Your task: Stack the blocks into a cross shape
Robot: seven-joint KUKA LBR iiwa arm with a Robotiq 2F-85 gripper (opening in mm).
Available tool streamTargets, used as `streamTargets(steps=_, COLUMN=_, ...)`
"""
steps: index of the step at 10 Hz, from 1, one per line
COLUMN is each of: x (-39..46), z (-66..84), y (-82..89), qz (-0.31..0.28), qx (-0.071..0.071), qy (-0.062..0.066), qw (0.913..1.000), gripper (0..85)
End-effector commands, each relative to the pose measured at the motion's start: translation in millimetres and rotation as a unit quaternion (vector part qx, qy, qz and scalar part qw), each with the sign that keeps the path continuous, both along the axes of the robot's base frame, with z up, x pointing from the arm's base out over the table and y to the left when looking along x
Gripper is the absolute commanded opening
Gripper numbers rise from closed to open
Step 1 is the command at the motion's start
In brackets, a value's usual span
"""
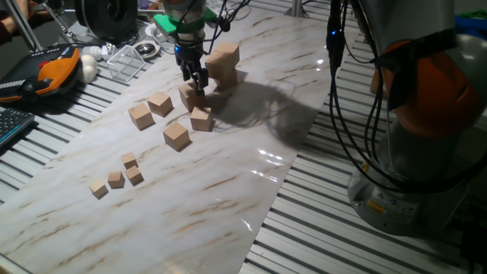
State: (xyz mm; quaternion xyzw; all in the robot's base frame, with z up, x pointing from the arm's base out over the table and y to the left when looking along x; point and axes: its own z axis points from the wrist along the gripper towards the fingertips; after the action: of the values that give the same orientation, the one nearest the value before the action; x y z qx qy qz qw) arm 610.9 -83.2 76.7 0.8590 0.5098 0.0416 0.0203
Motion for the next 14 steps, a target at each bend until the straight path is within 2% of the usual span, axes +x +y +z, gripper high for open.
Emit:
streamTargets(steps=1, x=0.2, z=-0.7, y=-0.1, qz=0.000, qx=0.000, qy=0.000, qw=1.0000, gripper=85.0)
streamTargets(steps=4, x=1.1, z=-0.5, y=-0.8, qz=0.007, qx=0.001, qy=0.010, qw=0.9999, gripper=85.0)
streamTargets(steps=7, x=2.1, z=-7.1, y=-0.3, qz=0.002, qx=0.002, qy=0.021, qw=0.9998, gripper=85.0)
streamTargets(steps=12, x=2.0, z=-21.8, y=1.0, qz=-0.009, qx=0.021, qy=0.023, qw=0.9995, gripper=85.0)
streamTargets(steps=14, x=2.0, z=-21.9, y=2.3, qz=-0.008, qx=0.019, qy=0.018, qw=0.9996, gripper=85.0)
